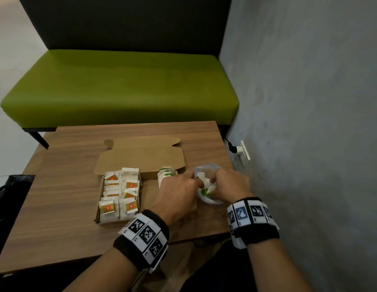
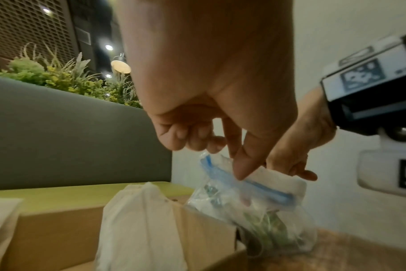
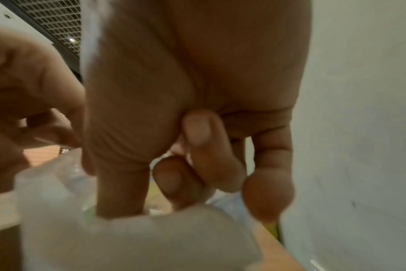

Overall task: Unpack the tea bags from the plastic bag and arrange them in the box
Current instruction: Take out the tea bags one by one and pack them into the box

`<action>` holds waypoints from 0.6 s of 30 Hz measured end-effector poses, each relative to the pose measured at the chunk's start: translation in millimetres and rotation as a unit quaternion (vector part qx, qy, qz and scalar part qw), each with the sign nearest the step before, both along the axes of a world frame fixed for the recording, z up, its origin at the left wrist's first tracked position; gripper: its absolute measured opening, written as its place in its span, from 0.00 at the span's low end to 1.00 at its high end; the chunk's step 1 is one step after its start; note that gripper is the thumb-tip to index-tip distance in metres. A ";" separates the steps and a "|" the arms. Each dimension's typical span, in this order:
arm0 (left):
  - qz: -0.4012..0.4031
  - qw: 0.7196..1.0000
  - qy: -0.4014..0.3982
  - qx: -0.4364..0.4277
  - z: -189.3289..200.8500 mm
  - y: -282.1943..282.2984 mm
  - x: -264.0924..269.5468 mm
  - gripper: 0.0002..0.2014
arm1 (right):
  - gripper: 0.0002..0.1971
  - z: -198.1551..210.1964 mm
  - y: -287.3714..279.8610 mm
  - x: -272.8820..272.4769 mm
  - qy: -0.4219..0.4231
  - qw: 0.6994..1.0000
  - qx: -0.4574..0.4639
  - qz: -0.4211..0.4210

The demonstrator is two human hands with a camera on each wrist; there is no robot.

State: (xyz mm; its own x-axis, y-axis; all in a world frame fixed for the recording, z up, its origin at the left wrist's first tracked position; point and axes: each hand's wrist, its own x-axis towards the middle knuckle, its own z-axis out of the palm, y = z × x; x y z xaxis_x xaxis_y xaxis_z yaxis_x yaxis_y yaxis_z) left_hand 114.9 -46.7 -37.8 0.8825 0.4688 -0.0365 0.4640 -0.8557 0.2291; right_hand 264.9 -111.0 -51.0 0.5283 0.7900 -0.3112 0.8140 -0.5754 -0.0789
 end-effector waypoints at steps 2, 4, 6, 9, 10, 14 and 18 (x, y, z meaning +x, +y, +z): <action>-0.009 1.000 0.007 0.010 -3.1 -1.6 -1.0 0.17 | 0.19 -2.2 1.9 1.5 -0.004 1.000 -0.028 0.006; -0.008 1.000 -0.001 0.010 -5.9 -3.1 -2.6 0.14 | 0.18 -4.7 4.3 2.1 -0.007 0.999 -0.043 0.010; -0.006 1.000 -0.012 0.007 -6.9 -4.6 -3.4 0.13 | 0.15 -8.5 6.0 1.6 -0.014 0.999 -0.046 0.016; -0.005 1.000 -0.022 0.000 -7.2 -5.3 -4.2 0.13 | 0.10 -13.5 5.3 -1.2 -0.028 0.999 -0.022 0.027; -0.006 1.000 -0.022 -0.003 -7.2 -4.9 -4.4 0.13 | 0.09 -14.9 4.2 -1.2 -0.029 0.999 -0.007 0.027; -0.004 1.000 -0.025 -0.015 -4.1 -3.7 -4.9 0.14 | 0.08 -15.2 -5.6 7.9 0.020 0.998 0.063 -0.004; -0.003 0.999 -0.026 -0.018 -4.3 -2.7 -4.7 0.14 | 0.06 -11.8 -21.9 18.8 0.146 0.974 0.171 -0.038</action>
State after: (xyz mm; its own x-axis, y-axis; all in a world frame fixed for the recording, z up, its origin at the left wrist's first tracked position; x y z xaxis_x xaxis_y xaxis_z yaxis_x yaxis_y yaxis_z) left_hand 110.1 -49.4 -42.0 0.8864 0.4628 -0.0078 0.4457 -0.8489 0.2841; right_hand 283.7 -132.9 -62.8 0.5174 0.8360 -0.1825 0.6850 -0.5325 -0.4972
